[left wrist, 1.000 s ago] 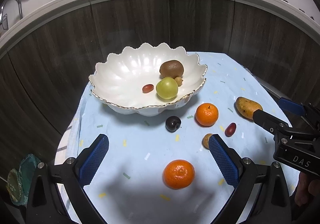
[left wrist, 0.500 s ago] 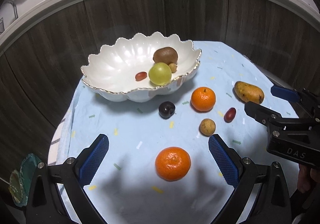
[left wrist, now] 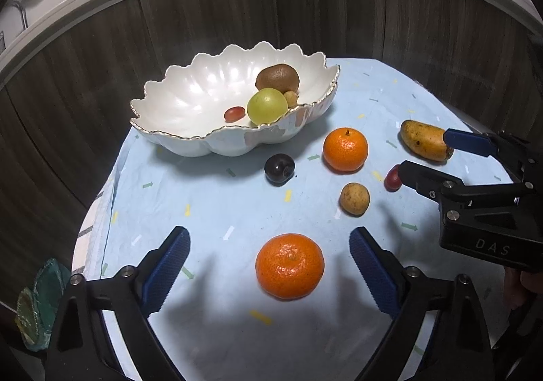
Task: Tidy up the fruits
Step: 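Grasp a mandarin with the left gripper while the right grasps another red date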
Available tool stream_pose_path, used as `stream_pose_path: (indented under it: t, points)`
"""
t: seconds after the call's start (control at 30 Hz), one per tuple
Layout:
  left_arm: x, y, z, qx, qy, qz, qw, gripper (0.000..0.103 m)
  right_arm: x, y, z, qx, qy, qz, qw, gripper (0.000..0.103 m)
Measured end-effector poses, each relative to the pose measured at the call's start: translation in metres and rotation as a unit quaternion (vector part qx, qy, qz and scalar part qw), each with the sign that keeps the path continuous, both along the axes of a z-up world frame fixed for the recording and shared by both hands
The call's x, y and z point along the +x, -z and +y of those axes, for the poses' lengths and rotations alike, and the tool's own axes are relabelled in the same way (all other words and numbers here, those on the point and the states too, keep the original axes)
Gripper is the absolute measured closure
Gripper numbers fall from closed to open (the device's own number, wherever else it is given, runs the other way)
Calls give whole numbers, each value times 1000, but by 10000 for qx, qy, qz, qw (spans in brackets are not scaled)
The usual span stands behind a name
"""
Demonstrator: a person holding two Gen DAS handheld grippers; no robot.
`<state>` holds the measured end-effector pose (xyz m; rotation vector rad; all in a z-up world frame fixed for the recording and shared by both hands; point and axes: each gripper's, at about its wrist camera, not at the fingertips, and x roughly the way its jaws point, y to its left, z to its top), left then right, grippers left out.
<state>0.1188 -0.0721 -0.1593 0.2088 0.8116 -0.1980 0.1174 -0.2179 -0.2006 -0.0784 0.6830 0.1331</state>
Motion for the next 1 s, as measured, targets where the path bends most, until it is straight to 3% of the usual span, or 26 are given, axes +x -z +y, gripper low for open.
stream_pose_path:
  t: [0.1, 0.27, 0.5, 1.0]
  points:
    - [1, 4, -1, 29, 20, 51, 10000, 19, 2, 3, 1, -39, -69, 18, 10000, 25]
    - [3, 12, -2, 43, 86, 181, 9998, 32, 9, 12, 5, -92, -253, 160, 9995, 35]
    - [5, 18, -2, 13, 101, 319, 9994, 39, 15, 20, 6, -120, -360, 255, 9990, 37]
    - [9, 31, -4, -147, 194, 592, 9980, 54, 33, 35, 4, -17, -376, 800, 9961, 57]
